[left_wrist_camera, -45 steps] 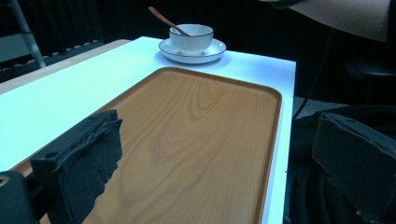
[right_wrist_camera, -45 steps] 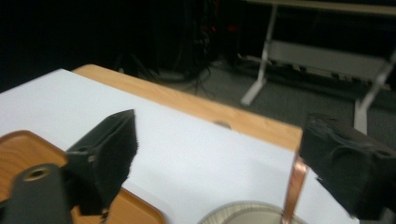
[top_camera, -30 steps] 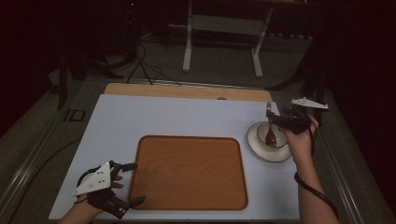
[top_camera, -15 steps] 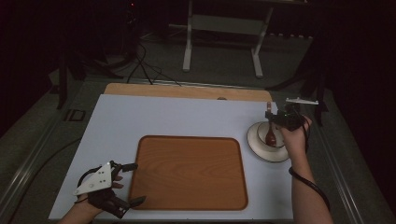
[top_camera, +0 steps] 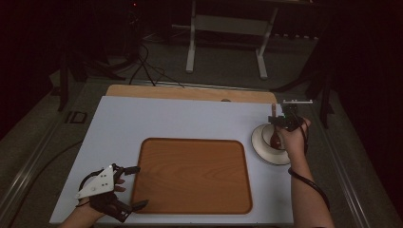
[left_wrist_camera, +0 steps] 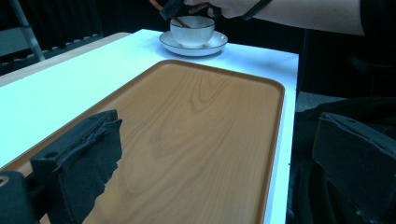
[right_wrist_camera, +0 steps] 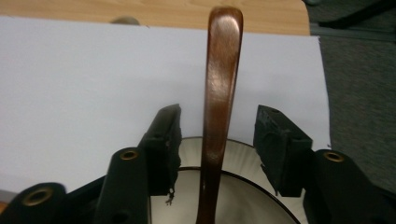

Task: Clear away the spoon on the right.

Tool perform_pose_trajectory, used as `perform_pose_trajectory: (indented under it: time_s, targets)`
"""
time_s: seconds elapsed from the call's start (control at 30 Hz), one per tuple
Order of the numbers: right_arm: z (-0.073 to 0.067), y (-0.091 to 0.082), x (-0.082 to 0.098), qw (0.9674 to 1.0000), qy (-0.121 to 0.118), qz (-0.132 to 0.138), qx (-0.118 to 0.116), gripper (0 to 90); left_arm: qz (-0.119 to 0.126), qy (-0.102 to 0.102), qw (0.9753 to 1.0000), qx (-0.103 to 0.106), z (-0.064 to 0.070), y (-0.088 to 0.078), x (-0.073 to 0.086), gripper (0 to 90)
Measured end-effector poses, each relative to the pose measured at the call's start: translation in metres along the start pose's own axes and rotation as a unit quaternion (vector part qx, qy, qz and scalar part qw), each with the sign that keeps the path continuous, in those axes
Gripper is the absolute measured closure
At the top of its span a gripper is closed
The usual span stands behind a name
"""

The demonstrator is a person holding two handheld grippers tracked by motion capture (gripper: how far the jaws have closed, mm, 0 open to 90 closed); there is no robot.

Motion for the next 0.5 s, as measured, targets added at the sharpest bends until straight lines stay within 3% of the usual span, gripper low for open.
perform_pose_trajectory:
  time_s: [0.3, 0.5]
  targets:
    - [-0.0026, 0.003, -0.0006, 0.9999, 0.011, -0.013, 0.0, 77.7, -0.001, 0.001, 1.0, 0.001, 0.0001, 0.0001, 0.0, 2.5]
    - [-0.0022, -0.0003, -0.0018, 0.9997, 0.02, -0.005, -0.013, 78.7, 0.0, 0.001, 1.0, 0.001, -0.0001, 0.0001, -0.0001, 2.4]
Point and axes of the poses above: each handheld gripper's, and its own axes: y roughly forward along the jaws, x roughly out of its underside, z roughly to its right, the point moved 3 cm from there along y, roughly forward along the jaws, and after that the axes turned 2 degrees about -y, right-handed, at the moved point
